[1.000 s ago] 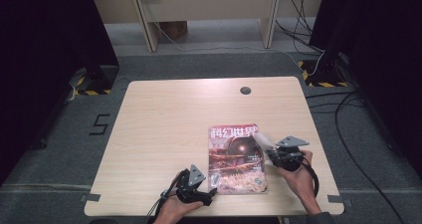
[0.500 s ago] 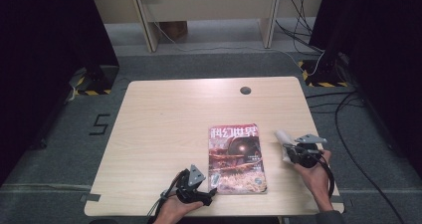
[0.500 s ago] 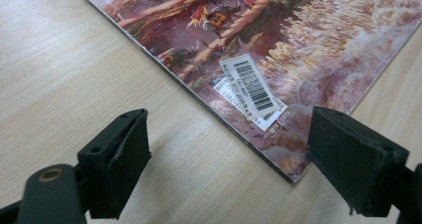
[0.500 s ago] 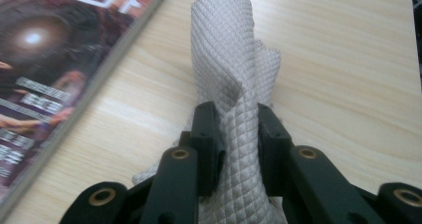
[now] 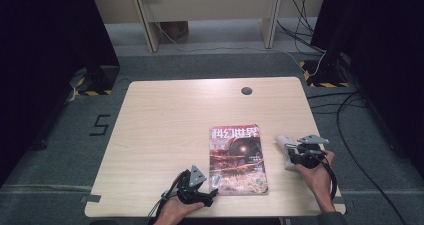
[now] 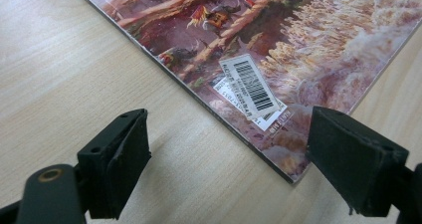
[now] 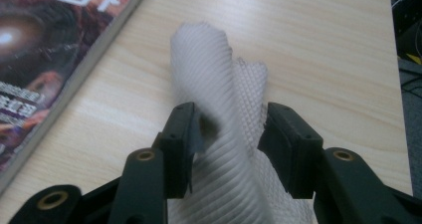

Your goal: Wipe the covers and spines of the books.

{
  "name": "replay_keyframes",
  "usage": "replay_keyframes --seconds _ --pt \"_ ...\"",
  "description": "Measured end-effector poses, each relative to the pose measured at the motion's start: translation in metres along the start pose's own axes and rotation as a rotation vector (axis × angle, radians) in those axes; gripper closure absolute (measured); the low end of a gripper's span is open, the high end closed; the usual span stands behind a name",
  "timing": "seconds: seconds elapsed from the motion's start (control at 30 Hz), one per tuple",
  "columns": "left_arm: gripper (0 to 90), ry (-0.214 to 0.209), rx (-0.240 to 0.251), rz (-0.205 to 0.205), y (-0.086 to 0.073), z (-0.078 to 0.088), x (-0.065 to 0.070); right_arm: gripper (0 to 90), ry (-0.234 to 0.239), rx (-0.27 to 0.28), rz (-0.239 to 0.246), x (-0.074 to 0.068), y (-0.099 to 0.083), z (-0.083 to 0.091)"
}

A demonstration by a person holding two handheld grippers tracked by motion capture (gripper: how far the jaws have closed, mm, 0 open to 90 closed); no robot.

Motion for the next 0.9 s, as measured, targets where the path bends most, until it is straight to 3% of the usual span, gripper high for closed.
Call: replay_keyframes --seconds 0.1,0.13,0.27,0.57,0.7,0.9 --pt "16.0 -0.006 -0.002 0.002 0.0 0.0 0.0 50.4 -0.002 0.056 -0.01 -0.002 0.004 0.004" --pt "16.0 -0.006 0.001 0.005 0.0 0.0 -0.001 50.4 0.016 0.082 -0.013 -0.003 0.006 0.005" --pt "16.0 -0.004 0.0 0.001 0.0 0.0 0.0 48.6 0.109 0.103 -0.021 -0.015 0.01 0.004" --pt "15.9 -0.005 0.002 0.004 0.0 0.0 0.0 46.5 0.218 0.034 0.108 -0.064 0.013 -0.008" --pt "15.4 -0.007 0.0 0.0 0.0 -0.001 -0.001 46.1 0.255 -0.003 0.123 -0.079 0.011 -0.018" --pt "15.3 -0.004 -0.004 -0.005 0.0 0.0 -0.001 45.5 0.281 -0.056 0.113 -0.089 0.006 -0.029"
Point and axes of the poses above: each handheld gripper's, and its own axes: z roughly backward along the jaws, y roughly out of its top, x roughly to its right, the point moved 2 cm from there along -z, roughly forward along the jaws, and after that the axes turned 7 degrees about y, right-handed, at the moved point
